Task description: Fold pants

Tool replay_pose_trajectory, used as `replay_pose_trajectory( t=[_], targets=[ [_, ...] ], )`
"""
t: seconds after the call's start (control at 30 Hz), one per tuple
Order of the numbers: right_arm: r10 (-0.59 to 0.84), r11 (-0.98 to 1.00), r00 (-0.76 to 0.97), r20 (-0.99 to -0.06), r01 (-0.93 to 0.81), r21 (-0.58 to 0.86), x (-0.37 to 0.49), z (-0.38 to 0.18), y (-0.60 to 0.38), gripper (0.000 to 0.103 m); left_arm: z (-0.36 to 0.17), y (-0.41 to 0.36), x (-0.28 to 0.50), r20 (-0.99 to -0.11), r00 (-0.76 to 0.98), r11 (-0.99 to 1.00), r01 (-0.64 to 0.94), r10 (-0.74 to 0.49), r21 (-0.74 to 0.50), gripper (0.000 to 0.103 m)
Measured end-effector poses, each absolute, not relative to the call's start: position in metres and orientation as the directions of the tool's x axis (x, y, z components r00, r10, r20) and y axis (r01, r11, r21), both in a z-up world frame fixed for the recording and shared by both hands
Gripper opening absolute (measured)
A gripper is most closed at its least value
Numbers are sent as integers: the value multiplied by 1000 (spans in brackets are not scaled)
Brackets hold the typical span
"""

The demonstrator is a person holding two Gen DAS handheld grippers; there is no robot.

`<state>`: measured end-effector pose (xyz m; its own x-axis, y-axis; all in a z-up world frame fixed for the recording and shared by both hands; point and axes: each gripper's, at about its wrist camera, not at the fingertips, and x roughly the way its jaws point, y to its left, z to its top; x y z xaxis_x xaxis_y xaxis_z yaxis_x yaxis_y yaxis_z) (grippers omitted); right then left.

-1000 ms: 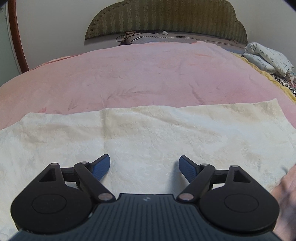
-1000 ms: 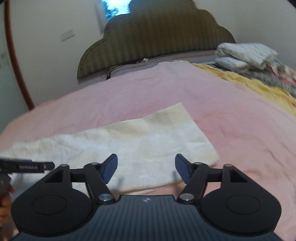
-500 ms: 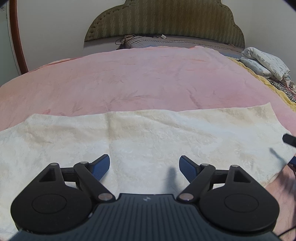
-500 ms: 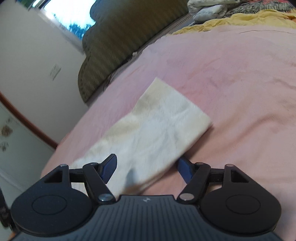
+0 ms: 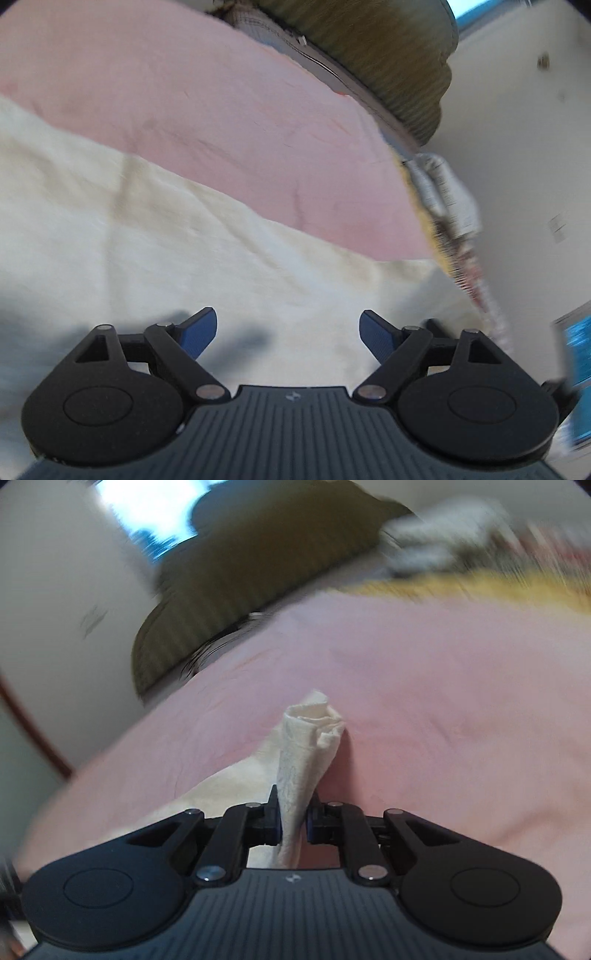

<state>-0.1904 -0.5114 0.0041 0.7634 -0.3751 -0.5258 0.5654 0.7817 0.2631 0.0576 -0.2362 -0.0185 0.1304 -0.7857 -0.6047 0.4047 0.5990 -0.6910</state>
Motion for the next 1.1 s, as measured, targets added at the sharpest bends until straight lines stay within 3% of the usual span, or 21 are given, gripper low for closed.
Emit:
replay_pose_trajectory(
  t=[0.1,0.2,0.33,0.47,0.57,0.63,0.73,0.87,0.97,1.0,1.07,1.1],
  targets=[
    [-386,897,769,-510,442,-13,-166,25,-462,11,-21,-244,65,-475,36,464,291,-879,-837,94],
    [-362,930,783,-506,338,-142,-151,30,-425,11,-21,-258,67,-392,10,383,236,-920,-893,101],
    [-292,956,806,-514,237,-171,-141,34,-392,11,-20,-272,77,-377,19,372,205,-926,-905,101],
    [-256,949,805,-535,106,-296,-132,31,-355,11,-16,-272,84,-432,34,425,270,-901,-864,97],
    [-227,942,800,-556,35,-334,-120,28,-334,12,-7,-252,89,-520,104,519,358,-848,-776,70],
    [-210,942,797,-567,9,-337,-112,26,-324,12,-2,-241,92,-597,143,595,421,-789,-685,33],
    [-184,939,796,-576,-30,-341,-95,24,-307,12,11,-224,93,-664,259,681,521,-701,-515,12],
    [-110,944,813,-571,-94,-315,-70,25,-277,12,34,-204,83,-677,431,741,619,-597,-259,12],
    [-54,941,821,-569,-149,-304,-52,17,-252,12,36,-187,81,-690,532,792,603,-491,-99,13],
    [-34,940,819,-572,-168,-297,-46,13,-242,12,33,-181,81,-695,558,811,581,-453,-62,28],
    [-9,937,811,-585,-198,-289,-35,4,-225,12,26,-167,83,-702,604,849,528,-377,-2,33],
    [-1,933,805,-593,-212,-290,-31,-2,-218,12,26,-161,85,-704,632,871,489,-323,39,41]
  ],
)
